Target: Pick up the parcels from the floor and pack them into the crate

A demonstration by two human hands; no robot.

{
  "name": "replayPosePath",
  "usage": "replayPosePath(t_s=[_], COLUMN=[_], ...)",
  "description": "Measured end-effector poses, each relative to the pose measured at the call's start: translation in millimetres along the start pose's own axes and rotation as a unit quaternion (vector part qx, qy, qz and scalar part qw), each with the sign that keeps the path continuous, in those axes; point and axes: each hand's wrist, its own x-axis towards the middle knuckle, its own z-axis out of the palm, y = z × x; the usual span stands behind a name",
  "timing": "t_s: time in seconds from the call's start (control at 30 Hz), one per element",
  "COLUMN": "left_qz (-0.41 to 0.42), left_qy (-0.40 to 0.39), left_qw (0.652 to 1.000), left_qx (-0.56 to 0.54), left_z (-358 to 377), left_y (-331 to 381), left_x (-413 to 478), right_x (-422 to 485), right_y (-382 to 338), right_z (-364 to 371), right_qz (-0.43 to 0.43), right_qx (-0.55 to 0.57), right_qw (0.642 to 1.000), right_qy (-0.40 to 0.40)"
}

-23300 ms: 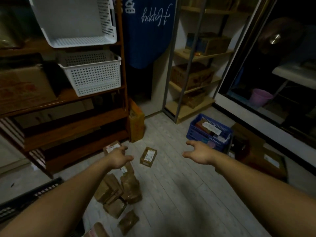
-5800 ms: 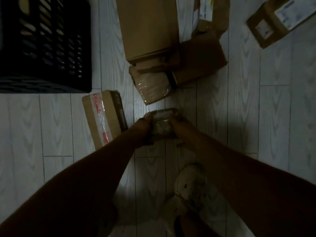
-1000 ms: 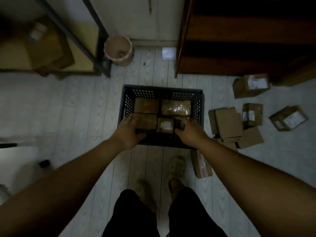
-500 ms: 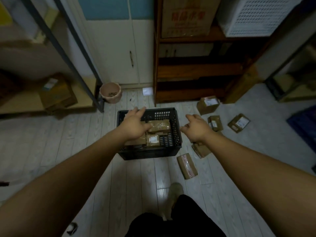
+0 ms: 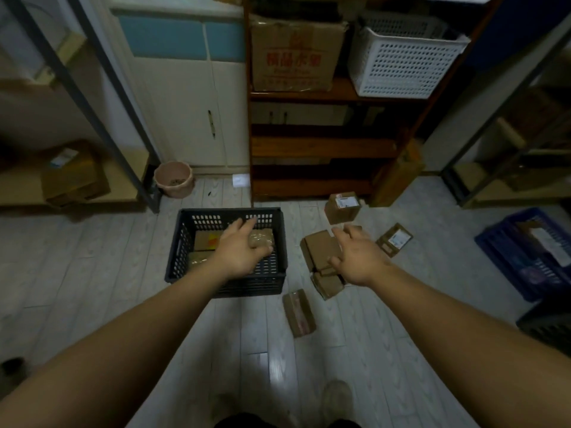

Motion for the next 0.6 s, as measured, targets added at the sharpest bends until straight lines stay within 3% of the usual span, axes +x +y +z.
replayPosePath(t_s=[0.27, 0.4, 0.6], left_qz=[-0.11, -0.189, -0.246], left_qy=[-0.067, -0.094, -0.095], left_qw=[0.99, 0.974, 0.955], left_qx=[-0.051, -0.077, -0.138], left_z=[148, 210, 310], left_y=[22, -19, -106], left_x=[19, 43, 101], right_x=[25, 65, 127], right_y=[137, 165, 182], right_z=[87, 152, 281], right_qz=[0.069, 0.119, 0.095], right_qx=[0.139, 0.189, 0.259], right_qw=[0.979, 0.963, 0.946], right_qy=[-0.131, -0.153, -0.172])
